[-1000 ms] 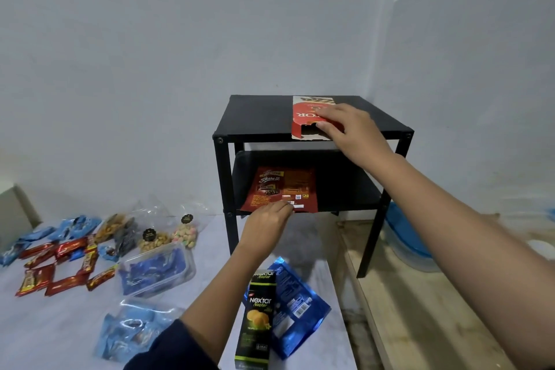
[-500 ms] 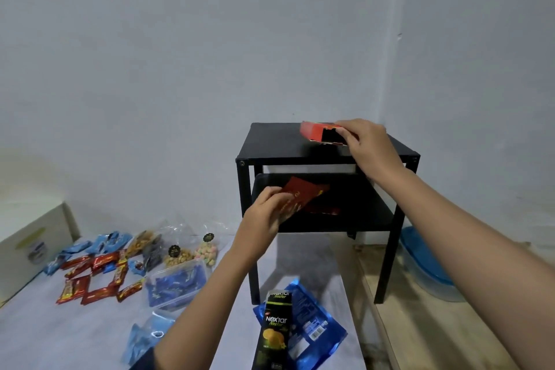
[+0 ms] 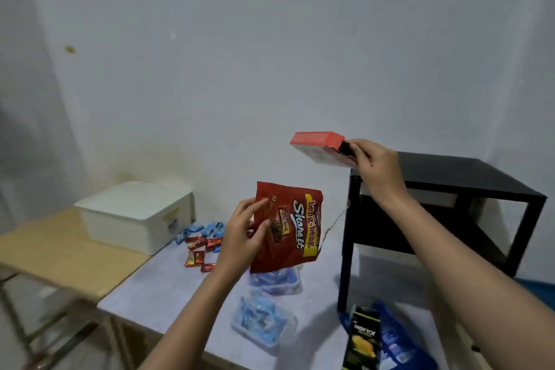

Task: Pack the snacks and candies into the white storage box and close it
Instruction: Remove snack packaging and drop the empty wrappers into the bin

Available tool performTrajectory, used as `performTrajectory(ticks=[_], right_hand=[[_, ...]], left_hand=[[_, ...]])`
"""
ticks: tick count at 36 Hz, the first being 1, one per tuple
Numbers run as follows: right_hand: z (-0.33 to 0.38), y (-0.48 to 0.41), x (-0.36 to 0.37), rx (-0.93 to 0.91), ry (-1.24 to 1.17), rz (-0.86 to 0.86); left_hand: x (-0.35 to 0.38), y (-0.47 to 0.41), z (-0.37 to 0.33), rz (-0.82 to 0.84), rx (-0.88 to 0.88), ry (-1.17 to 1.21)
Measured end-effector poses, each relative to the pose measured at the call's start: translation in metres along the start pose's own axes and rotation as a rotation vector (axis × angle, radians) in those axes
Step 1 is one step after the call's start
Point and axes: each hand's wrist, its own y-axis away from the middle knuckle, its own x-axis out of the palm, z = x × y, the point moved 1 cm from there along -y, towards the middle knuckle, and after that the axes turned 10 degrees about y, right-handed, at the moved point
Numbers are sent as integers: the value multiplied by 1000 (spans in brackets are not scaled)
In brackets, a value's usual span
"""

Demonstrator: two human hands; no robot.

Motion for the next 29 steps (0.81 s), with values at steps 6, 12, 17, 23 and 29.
performTrajectory(ticks=[6, 12, 17, 23, 29], right_hand=[[79, 33, 88, -97, -189, 120], [163, 90, 188, -298, -336, 328], [222, 137, 266, -503, -431, 512], [283, 191, 356, -573, -571, 669], [331, 239, 446, -681, -696, 819]], left_hand=[[-105, 44, 8, -172, -159, -17], [-190, 89, 20, -375, -274, -101], [-263, 146, 42, -586, -406, -160], [-336, 220, 59, -864, -542, -266], [-388, 295, 85, -1136, -694, -369]])
